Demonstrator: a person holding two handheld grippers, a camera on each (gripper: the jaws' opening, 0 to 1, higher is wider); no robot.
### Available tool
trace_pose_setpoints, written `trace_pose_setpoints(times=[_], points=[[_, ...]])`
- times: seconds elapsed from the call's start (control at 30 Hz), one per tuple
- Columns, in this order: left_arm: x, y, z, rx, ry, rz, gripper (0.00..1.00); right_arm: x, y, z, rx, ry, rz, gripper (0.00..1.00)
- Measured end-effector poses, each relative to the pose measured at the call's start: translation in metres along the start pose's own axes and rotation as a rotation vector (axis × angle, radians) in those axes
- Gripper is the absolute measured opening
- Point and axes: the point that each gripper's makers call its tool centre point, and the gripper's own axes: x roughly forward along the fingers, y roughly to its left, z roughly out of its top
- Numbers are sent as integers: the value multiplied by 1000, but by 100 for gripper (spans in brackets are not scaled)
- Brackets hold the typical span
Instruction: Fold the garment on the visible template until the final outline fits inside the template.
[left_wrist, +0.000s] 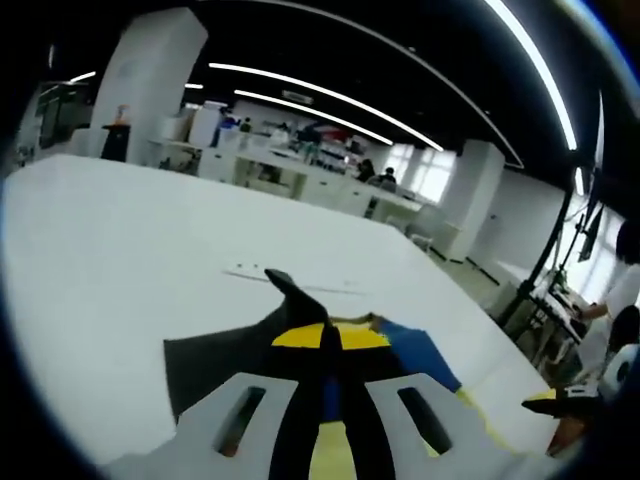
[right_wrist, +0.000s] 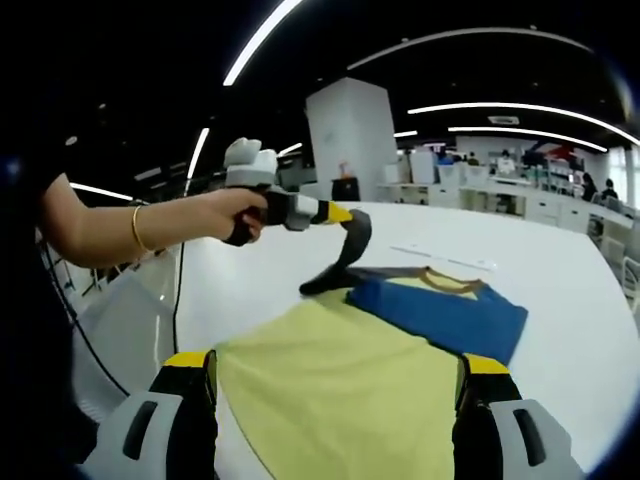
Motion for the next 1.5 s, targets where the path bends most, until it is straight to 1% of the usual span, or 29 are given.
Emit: trace_pose_setpoints(times=[0.2, 0.37, 0.43, 0.6, 0.8, 0.97, 1.07, 1.33, 1.5], points=[[11, -23, -3, 8, 8, -32, 0, -1, 0, -3, 12, 8, 3, 99], [21, -38, -6, 15, 18, -65, 0, -3, 1, -3, -7, 16, 11, 99], [24, -45, -7, 17, 21, -77, 0, -4, 1, 1, -11, -3, 12, 99], [34, -54, -8, 16, 32, -102, 0, -4, 0, 5, -6, -25, 1, 99], [40, -71, -6, 14, 24, -136, 0, -3, 0, 4, -13, -16, -3, 99], [46, -84, -5, 32, 8, -143, 0, -4, -2, 2, -10, -9, -13, 99], [53, -96, -9, 26, 10, -163, 0, -6, -4, 1, -8, -5, -21, 99], [69, -121, -18, 43, 27, -211, 0, -12, -10, -5, 3, 4, -43, 99], [78, -133, -29, 53, 50, -233, 0, -14, -13, -8, 13, 7, -54, 99]])
